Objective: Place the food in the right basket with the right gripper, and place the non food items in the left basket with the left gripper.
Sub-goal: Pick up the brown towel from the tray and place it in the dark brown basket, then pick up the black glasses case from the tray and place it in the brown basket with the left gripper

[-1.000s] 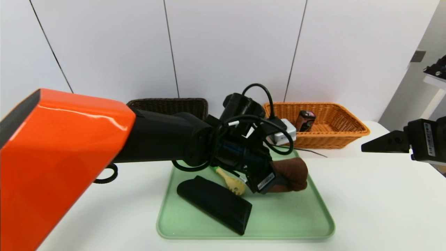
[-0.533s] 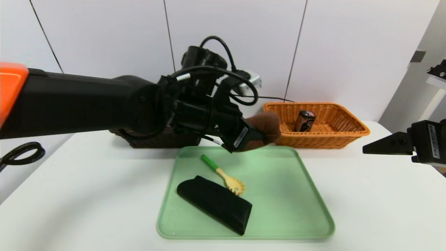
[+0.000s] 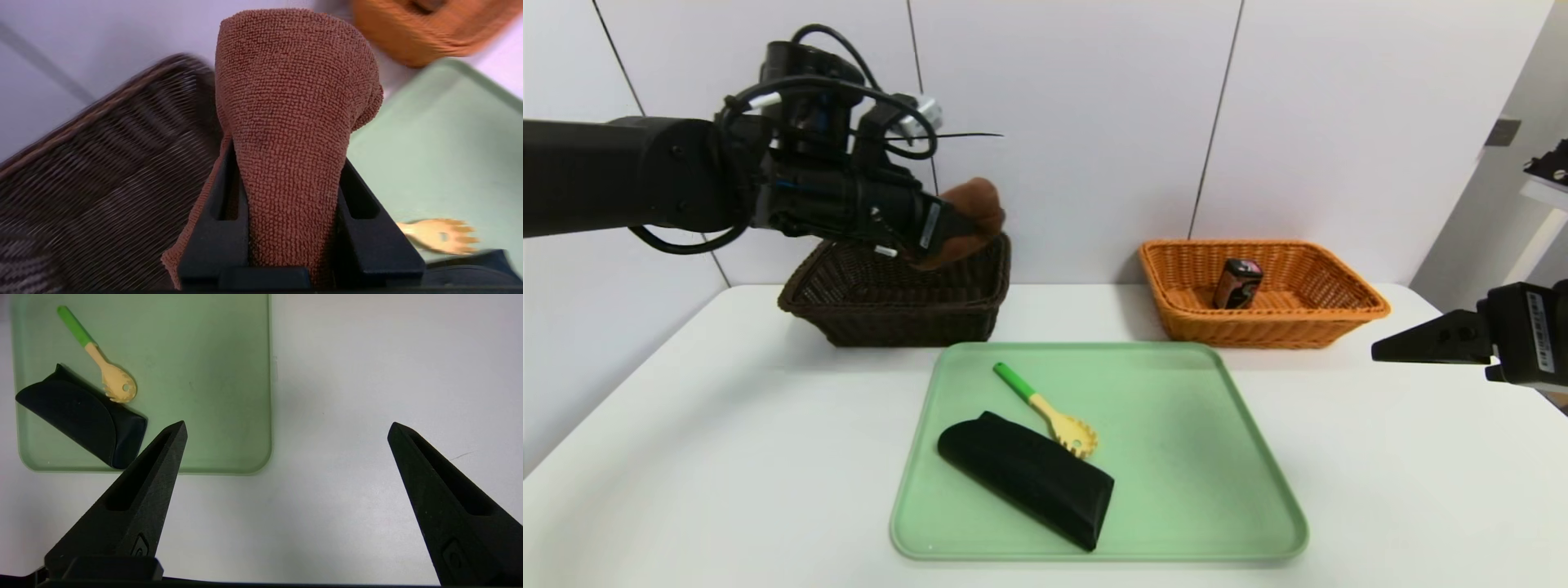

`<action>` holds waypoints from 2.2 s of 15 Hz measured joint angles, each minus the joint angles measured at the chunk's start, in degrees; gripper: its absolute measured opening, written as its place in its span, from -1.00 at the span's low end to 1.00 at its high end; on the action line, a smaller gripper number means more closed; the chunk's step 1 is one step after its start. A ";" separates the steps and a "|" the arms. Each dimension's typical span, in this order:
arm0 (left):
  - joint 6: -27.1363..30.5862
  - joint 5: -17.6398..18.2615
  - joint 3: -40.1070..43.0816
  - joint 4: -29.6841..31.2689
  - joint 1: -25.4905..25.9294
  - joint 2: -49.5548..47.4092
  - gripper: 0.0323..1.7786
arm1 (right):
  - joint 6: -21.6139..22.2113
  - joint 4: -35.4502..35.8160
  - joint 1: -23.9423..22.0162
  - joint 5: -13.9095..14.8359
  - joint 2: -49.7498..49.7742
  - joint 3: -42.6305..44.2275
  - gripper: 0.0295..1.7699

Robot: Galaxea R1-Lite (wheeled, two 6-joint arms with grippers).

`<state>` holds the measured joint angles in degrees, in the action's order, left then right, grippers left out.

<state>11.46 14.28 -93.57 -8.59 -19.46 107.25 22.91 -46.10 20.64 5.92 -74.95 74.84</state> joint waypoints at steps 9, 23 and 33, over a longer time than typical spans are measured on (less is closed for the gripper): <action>-0.13 -0.13 -0.26 -1.00 12.70 4.52 -0.43 | -0.28 -0.04 0.20 -0.66 -0.29 -0.20 0.92; -3.83 -0.09 -5.64 -0.74 17.03 13.01 0.13 | -0.11 -0.04 0.26 -0.76 -0.29 -0.95 0.92; -5.53 -0.09 -3.08 -1.10 17.98 3.69 0.70 | 0.13 -0.04 0.24 -0.80 0.39 -0.98 0.92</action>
<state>5.92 14.19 -96.66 -9.69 -1.48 110.95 23.04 -46.14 20.88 5.12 -74.56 73.86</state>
